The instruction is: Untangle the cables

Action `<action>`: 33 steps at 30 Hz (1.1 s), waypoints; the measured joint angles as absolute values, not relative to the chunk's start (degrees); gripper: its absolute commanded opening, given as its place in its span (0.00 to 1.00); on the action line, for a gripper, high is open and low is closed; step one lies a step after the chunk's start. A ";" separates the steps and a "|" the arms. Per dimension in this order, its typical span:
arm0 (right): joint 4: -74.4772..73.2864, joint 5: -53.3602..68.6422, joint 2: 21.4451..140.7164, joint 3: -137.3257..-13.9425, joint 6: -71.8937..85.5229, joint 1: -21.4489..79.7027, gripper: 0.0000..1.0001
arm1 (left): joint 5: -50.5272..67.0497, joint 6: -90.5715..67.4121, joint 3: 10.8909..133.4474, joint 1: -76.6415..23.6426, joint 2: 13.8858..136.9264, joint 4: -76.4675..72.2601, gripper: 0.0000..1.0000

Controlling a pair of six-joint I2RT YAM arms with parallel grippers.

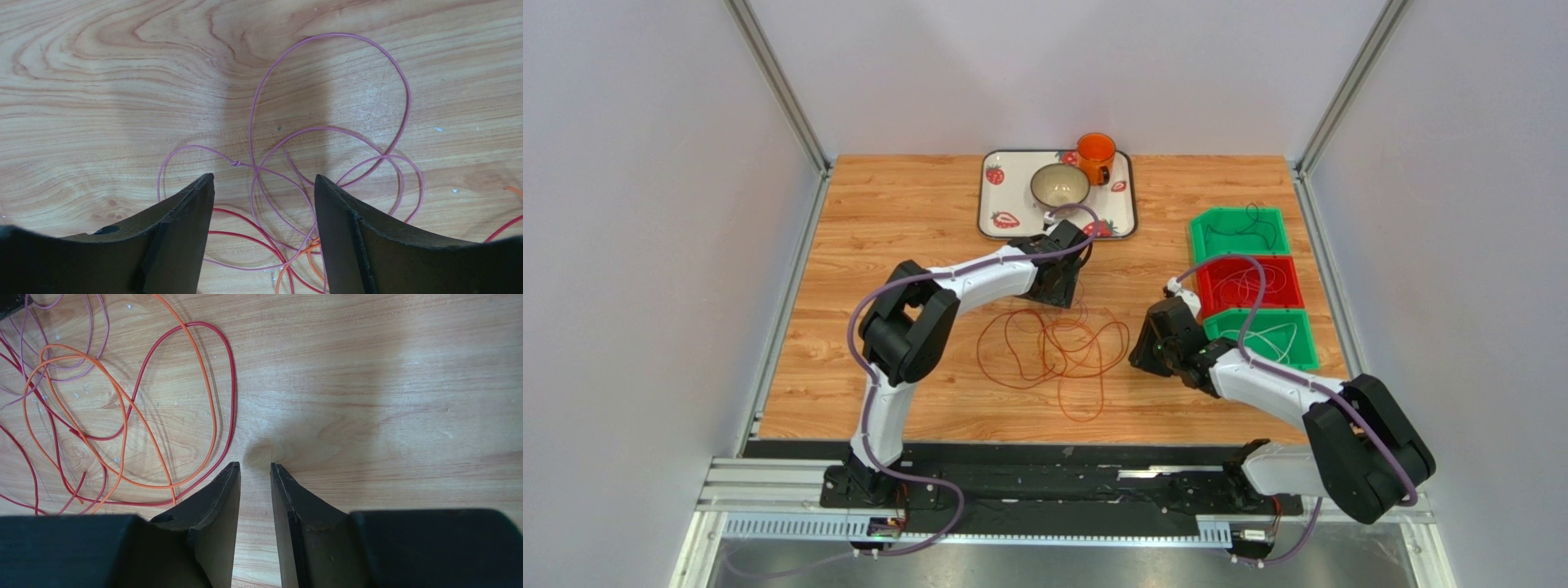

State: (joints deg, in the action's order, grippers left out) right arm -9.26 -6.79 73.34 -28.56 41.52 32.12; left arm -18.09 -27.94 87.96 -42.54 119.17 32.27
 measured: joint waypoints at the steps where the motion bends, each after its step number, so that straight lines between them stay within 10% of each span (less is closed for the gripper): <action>1: -9.23 -6.79 73.38 -28.56 41.52 32.12 0.32 | -18.09 -28.03 87.96 -42.54 119.42 32.29 0.68; 9: -9.02 -6.59 73.69 -28.71 41.52 32.12 0.31 | -17.82 -28.29 88.99 -42.26 120.88 31.73 0.58; 18: -8.97 -6.39 74.32 -29.21 41.32 32.12 0.31 | -18.06 -28.69 89.30 -41.93 121.32 30.85 0.01; 33: -8.88 -6.35 74.52 -29.32 41.10 32.12 0.31 | -17.43 -25.47 91.22 -41.58 120.18 31.14 0.00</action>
